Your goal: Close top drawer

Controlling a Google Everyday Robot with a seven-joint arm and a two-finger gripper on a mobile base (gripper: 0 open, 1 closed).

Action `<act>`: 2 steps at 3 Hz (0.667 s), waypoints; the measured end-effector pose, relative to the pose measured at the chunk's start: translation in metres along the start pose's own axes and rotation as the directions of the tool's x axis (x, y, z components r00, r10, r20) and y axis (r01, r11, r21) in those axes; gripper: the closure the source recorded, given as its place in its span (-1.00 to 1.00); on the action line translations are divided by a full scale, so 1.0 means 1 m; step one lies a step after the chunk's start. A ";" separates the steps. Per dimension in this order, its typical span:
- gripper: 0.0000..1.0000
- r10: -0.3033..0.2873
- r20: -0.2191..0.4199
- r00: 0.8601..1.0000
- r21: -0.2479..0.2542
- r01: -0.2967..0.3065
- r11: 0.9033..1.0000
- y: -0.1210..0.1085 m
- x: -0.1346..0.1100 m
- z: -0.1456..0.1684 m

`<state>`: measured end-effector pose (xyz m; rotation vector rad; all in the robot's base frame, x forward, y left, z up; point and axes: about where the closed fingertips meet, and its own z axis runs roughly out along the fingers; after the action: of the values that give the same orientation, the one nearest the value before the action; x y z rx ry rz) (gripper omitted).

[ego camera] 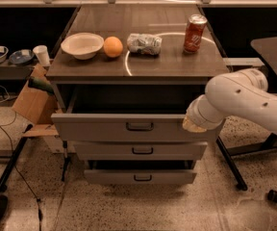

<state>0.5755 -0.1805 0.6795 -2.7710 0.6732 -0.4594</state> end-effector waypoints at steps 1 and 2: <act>1.00 -0.017 -0.068 0.998 0.083 0.023 0.996 -0.012 -0.002 -0.003; 1.00 -0.025 -0.091 0.996 0.125 0.036 0.991 -0.027 -0.002 0.004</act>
Offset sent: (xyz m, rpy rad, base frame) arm 0.0231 0.0427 0.0046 0.0903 -0.1918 0.0469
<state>0.5862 -0.1558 0.6843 -2.6577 0.6001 -0.6137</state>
